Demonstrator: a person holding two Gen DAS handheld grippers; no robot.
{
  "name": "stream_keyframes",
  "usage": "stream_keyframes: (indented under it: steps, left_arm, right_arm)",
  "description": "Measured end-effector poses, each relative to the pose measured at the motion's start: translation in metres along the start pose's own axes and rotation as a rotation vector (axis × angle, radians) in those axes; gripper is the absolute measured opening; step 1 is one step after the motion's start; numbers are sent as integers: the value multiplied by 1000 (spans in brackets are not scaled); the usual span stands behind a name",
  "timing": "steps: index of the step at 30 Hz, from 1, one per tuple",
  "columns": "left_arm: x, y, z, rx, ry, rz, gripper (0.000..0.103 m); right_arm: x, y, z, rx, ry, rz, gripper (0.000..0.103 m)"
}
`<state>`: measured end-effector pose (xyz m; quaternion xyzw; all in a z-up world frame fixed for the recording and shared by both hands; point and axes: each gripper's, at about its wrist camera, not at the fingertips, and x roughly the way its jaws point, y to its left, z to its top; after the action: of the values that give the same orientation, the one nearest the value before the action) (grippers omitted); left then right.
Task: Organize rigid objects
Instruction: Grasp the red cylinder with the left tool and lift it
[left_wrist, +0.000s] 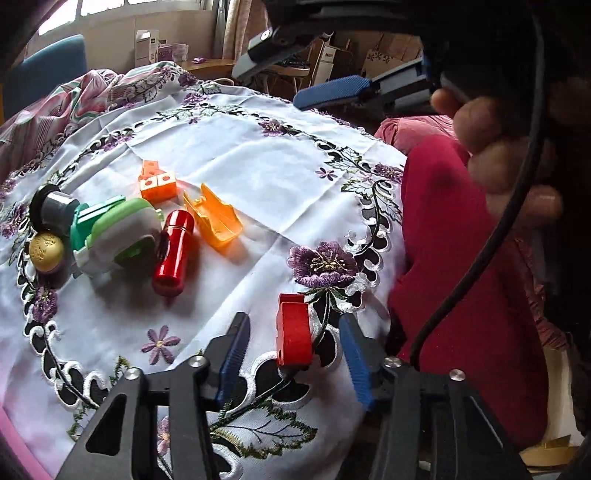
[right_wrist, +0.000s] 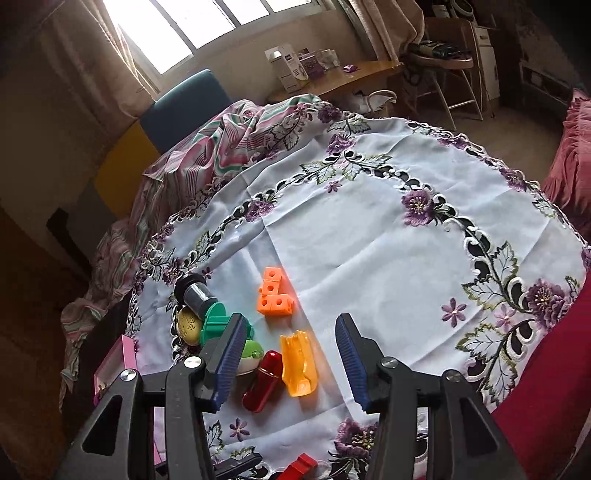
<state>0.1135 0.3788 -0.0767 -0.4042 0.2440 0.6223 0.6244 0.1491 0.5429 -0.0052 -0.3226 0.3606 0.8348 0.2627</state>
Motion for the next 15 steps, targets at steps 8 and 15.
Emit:
stream_keyframes:
  steps: [8, 15]
  left_arm:
    - [-5, 23, -25, -119, -3, 29, 15]
    - [-46, 61, -53, -246, -62, 126, 15]
  right_arm:
    - [19, 6, -4, -38, 83, -28, 51]
    - [58, 47, -16, -154, 199, 2, 51]
